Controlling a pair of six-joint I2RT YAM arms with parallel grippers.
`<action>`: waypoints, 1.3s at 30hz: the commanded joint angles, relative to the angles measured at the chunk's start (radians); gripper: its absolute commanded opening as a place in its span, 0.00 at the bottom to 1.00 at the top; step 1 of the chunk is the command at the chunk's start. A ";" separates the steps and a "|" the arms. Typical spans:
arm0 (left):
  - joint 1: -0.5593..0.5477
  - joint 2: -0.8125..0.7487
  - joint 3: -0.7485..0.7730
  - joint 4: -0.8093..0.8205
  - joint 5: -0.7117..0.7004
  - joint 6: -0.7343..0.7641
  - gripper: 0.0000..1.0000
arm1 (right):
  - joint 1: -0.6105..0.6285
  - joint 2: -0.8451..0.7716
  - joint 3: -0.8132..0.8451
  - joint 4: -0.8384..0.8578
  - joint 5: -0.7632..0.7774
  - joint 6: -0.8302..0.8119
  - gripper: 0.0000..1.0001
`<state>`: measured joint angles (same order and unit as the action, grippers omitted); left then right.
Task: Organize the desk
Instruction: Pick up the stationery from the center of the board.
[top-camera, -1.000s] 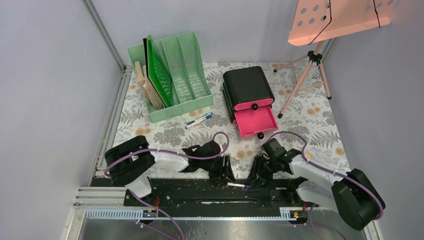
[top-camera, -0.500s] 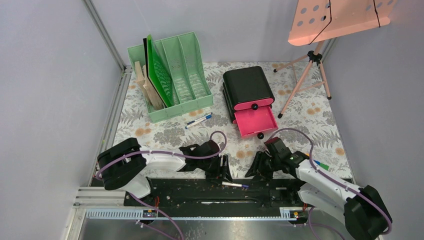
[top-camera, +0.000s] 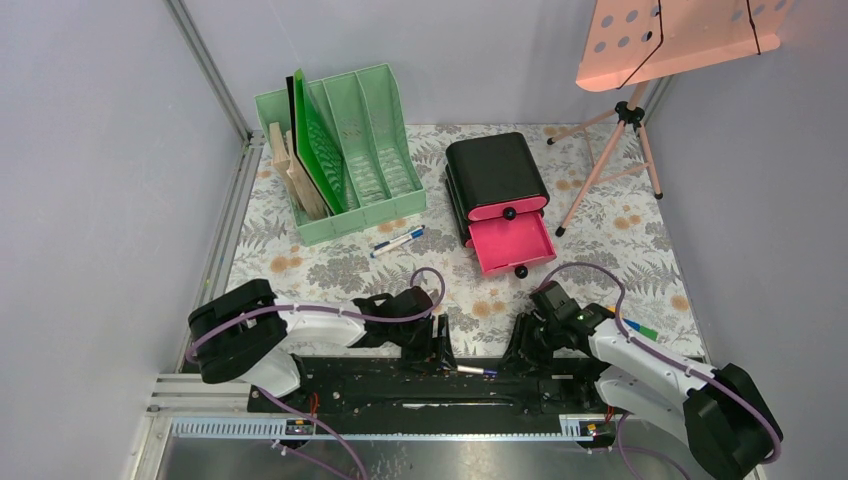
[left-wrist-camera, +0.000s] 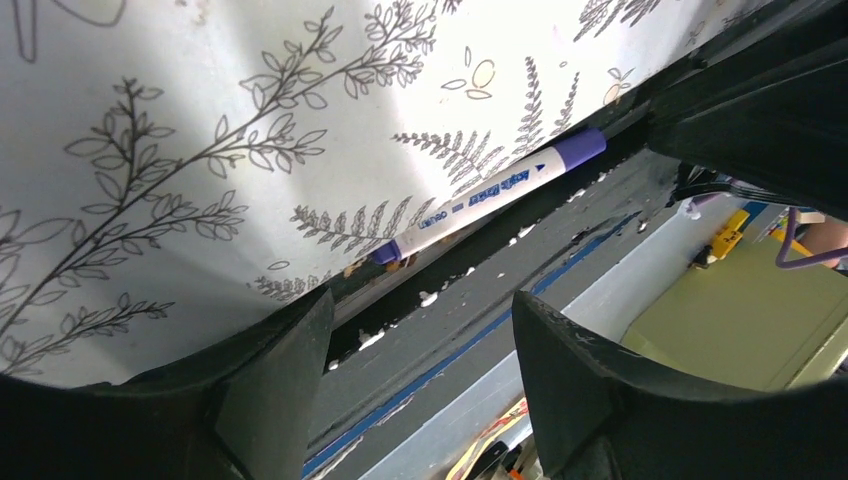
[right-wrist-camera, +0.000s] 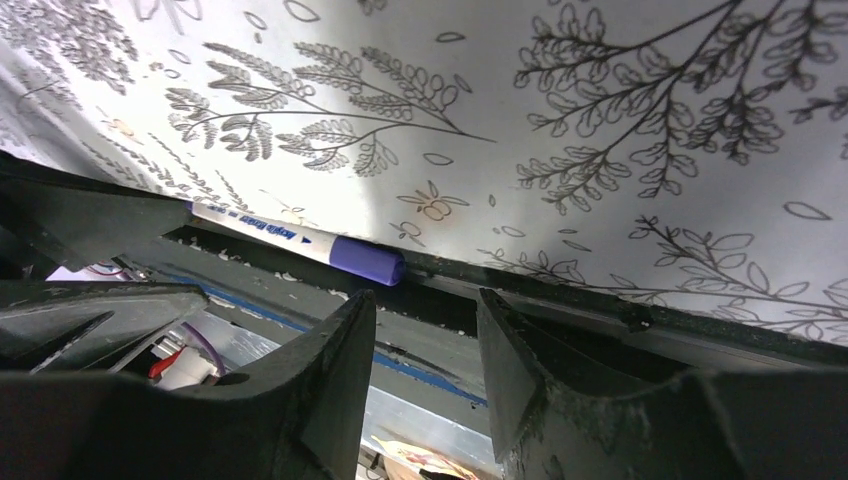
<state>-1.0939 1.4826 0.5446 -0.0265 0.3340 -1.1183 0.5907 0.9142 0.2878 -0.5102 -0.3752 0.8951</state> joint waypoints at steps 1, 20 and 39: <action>0.003 0.020 -0.014 0.093 -0.022 -0.050 0.67 | 0.024 0.024 -0.020 0.042 -0.010 0.041 0.49; 0.003 0.060 -0.021 0.223 -0.010 -0.136 0.59 | 0.088 0.063 -0.115 0.322 -0.083 0.258 0.52; 0.003 -0.096 -0.035 0.010 -0.113 -0.079 0.64 | 0.088 -0.035 0.071 -0.027 0.052 0.106 0.53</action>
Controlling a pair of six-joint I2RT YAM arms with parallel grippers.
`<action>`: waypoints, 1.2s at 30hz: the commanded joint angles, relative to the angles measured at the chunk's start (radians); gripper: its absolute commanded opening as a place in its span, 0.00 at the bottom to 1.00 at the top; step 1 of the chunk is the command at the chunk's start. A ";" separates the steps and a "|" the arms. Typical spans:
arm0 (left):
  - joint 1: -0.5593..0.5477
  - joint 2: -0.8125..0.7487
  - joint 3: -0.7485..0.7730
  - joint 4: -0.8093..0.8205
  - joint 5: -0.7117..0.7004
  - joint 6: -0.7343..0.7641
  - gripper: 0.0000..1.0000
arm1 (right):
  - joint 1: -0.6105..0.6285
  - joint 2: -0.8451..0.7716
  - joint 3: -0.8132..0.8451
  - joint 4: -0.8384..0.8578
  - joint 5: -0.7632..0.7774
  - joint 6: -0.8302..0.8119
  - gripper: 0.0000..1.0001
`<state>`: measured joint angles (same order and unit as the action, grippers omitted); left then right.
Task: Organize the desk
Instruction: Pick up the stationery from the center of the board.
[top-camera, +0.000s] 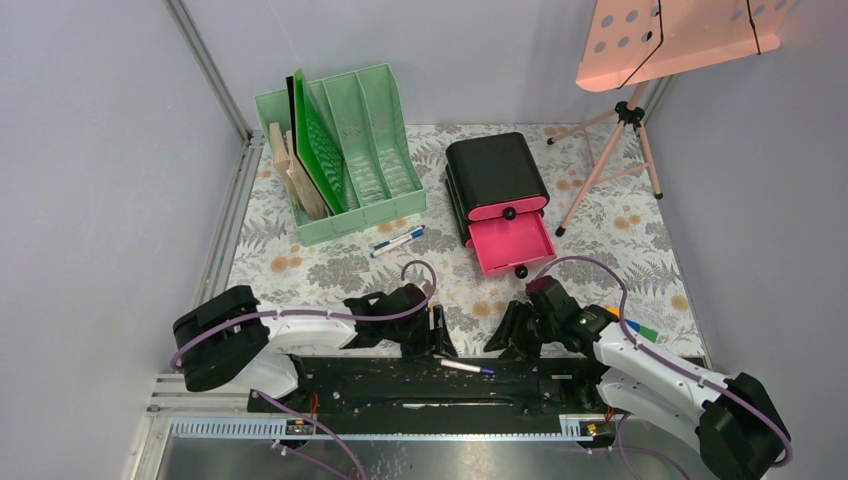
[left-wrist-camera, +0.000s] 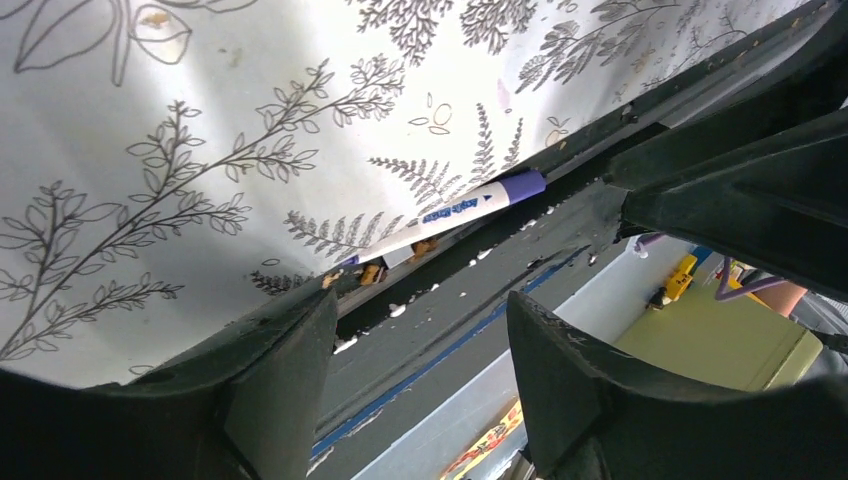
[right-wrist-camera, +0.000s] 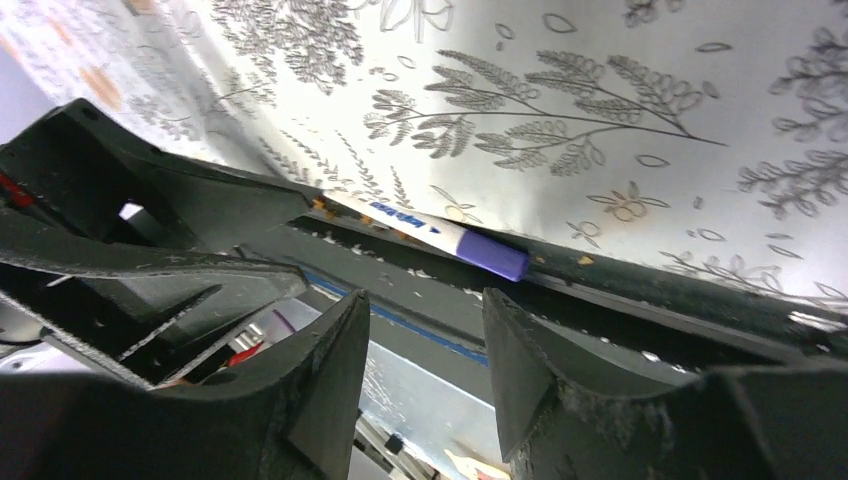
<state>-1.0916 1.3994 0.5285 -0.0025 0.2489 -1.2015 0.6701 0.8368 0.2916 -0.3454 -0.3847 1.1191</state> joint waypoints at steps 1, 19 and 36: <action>0.001 -0.009 -0.037 -0.004 -0.028 -0.007 0.64 | 0.009 0.060 0.067 -0.203 0.056 -0.130 0.53; -0.008 0.171 0.116 -0.064 -0.083 0.094 0.59 | 0.023 0.231 -0.080 0.116 -0.099 -0.005 0.51; 0.049 -0.271 -0.062 -0.185 -0.153 0.029 0.61 | 0.145 0.270 0.293 -0.247 0.147 -0.432 0.56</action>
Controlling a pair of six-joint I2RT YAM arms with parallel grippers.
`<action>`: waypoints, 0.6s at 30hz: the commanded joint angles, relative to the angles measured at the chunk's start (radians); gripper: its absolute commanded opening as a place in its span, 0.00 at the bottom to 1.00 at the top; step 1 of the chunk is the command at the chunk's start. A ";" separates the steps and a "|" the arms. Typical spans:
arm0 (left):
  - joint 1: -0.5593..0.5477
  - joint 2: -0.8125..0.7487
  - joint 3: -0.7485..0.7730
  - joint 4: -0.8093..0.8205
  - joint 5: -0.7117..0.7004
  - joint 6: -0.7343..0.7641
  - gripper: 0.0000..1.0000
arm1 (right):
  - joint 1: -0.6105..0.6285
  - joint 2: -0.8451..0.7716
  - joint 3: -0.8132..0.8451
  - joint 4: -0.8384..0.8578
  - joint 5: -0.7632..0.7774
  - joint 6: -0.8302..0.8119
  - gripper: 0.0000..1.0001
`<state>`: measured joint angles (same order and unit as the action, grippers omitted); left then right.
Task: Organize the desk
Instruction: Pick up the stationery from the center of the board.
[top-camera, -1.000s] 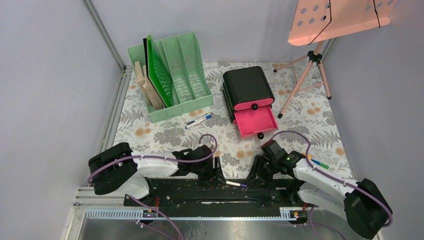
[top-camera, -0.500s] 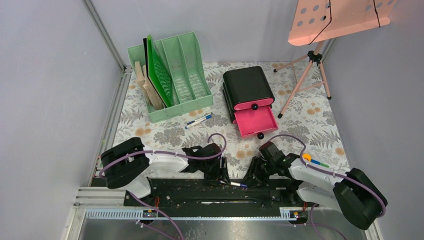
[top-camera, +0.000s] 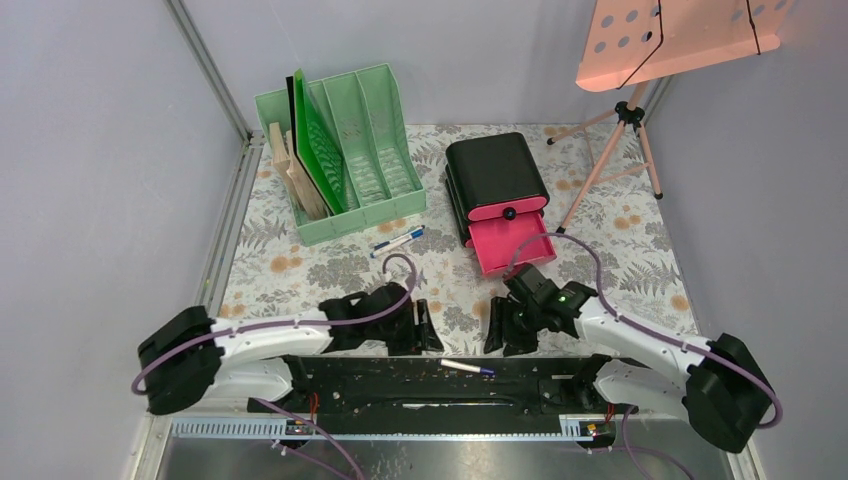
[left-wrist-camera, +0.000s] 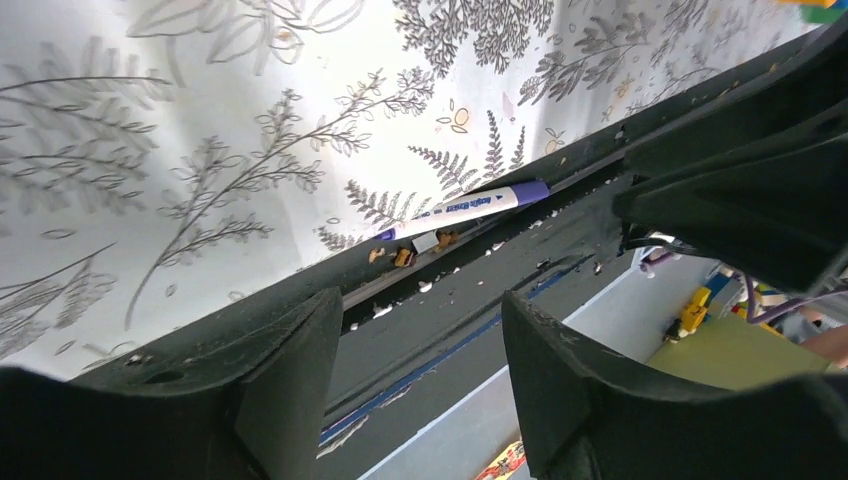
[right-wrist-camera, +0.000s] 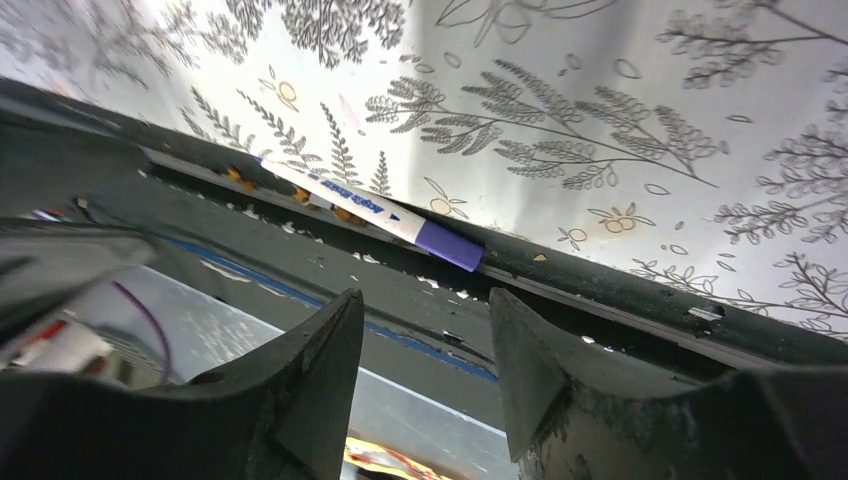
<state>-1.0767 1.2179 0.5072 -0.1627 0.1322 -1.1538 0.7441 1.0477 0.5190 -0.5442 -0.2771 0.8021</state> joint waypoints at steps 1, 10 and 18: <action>0.047 -0.117 -0.053 -0.030 -0.029 -0.020 0.61 | 0.095 0.078 0.081 -0.045 0.045 -0.137 0.56; 0.236 -0.325 -0.109 -0.051 0.101 -0.010 0.63 | 0.350 0.335 0.265 -0.026 0.177 -0.249 0.48; 0.319 -0.372 -0.034 -0.187 0.133 0.089 0.63 | 0.498 0.532 0.407 -0.043 0.321 -0.308 0.46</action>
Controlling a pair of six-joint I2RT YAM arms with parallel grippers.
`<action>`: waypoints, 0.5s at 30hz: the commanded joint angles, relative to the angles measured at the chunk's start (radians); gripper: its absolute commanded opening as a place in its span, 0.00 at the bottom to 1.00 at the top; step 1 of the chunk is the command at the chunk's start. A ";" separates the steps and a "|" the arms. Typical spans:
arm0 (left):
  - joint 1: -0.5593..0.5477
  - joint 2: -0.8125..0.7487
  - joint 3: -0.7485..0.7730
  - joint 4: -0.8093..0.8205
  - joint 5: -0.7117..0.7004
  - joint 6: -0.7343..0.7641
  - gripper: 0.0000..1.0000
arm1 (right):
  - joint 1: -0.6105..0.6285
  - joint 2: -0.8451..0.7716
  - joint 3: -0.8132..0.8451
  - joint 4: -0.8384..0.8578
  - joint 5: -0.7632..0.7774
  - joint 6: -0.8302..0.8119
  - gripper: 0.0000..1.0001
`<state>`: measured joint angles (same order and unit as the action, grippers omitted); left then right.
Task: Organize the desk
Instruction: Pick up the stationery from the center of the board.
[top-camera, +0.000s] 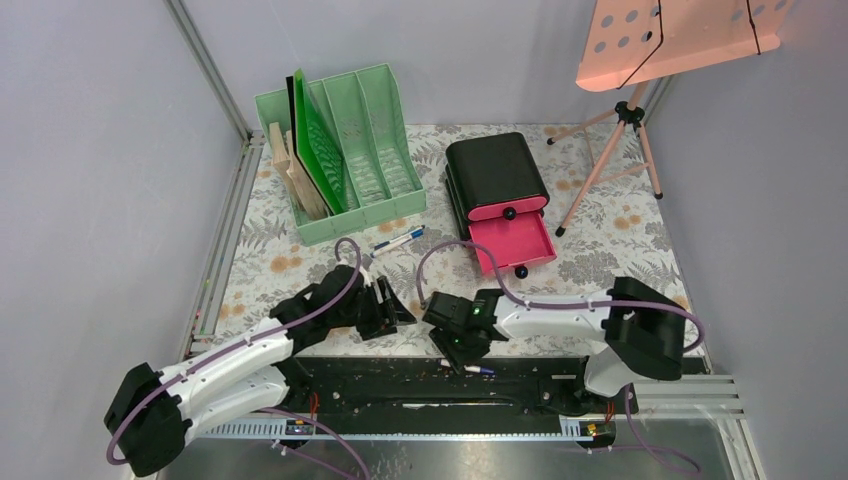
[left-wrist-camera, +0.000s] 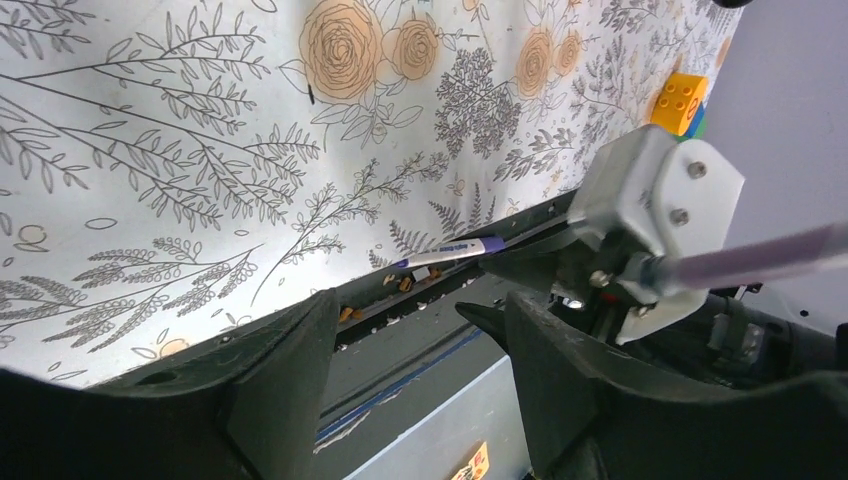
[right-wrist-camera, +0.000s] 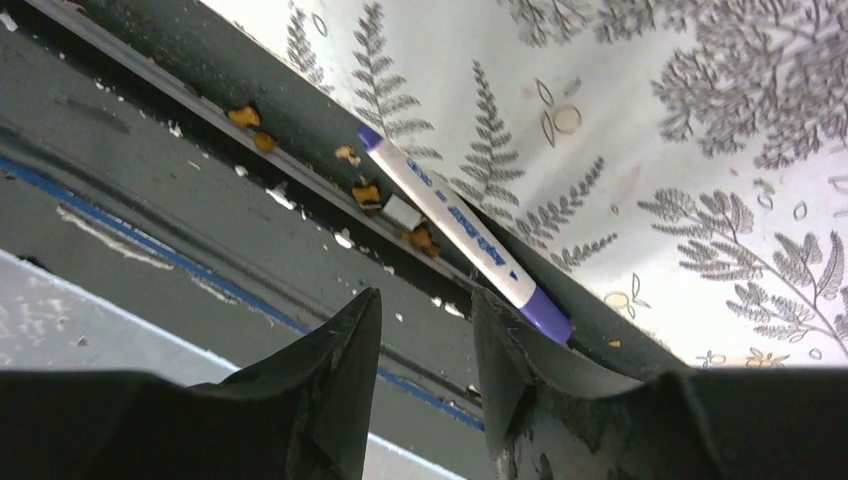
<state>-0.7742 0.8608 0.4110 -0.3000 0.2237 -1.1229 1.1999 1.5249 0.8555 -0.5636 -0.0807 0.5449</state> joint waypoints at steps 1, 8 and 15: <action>0.018 -0.017 0.067 -0.057 0.042 0.064 0.63 | 0.048 0.068 0.079 -0.028 0.139 -0.056 0.46; 0.033 -0.060 0.072 -0.108 0.020 0.074 0.63 | 0.065 0.121 0.097 -0.033 0.197 -0.101 0.47; 0.056 -0.082 0.098 -0.158 0.008 0.094 0.63 | 0.076 0.151 0.094 0.004 0.118 -0.159 0.44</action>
<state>-0.7326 0.7998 0.4507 -0.4316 0.2375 -1.0576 1.2625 1.6569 0.9192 -0.5697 0.0513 0.4366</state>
